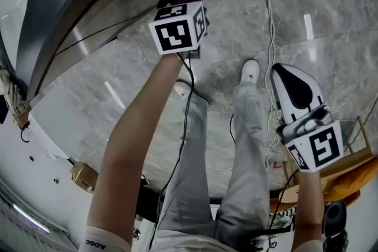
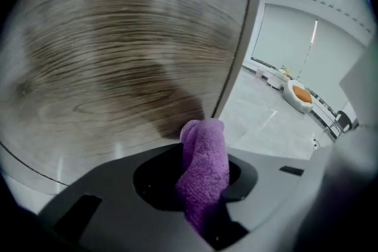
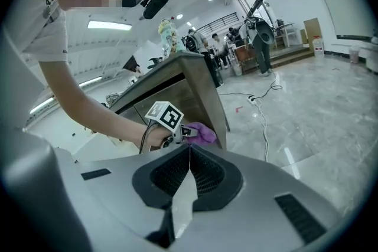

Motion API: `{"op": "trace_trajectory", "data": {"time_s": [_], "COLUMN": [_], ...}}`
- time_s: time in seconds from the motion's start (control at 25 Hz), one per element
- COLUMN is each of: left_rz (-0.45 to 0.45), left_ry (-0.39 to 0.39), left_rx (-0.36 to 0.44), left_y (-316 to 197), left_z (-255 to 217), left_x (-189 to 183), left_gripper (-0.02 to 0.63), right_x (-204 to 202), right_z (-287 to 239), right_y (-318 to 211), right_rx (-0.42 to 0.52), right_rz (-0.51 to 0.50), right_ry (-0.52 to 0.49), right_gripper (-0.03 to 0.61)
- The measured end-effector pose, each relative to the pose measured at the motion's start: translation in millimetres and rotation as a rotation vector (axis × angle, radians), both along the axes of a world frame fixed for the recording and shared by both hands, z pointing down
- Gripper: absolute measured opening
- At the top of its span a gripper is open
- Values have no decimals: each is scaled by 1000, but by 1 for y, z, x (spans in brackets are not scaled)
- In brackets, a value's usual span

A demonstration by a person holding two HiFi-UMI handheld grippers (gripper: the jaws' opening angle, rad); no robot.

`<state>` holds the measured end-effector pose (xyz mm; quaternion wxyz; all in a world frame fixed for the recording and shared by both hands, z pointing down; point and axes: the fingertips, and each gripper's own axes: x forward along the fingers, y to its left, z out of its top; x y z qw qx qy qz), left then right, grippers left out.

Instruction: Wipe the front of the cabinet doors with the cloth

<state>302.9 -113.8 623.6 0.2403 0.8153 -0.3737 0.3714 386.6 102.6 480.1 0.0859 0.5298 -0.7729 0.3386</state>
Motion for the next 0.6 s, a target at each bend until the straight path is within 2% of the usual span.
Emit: {"op": "trace_trajectory", "data": {"time_s": [0.16,0.4,0.6], "left_rz": [-17,-106,-109], "left_ry": [-43,-113,-163], "left_rx": [3,-11,1], "left_y": [-9,-19,-29], "left_z": [6,18,17], "left_x": [-41,-138,-206], "left_gripper": [94,94,94], "right_x": [-27,-77,-125], "right_z": [3,3,0], "right_y": [-1,-13,-29], "right_rx": [-9,-9,-7], "right_rz": [-35,-87,-118], "right_ry": [1,3,3], "right_gripper": [28,26,26]}}
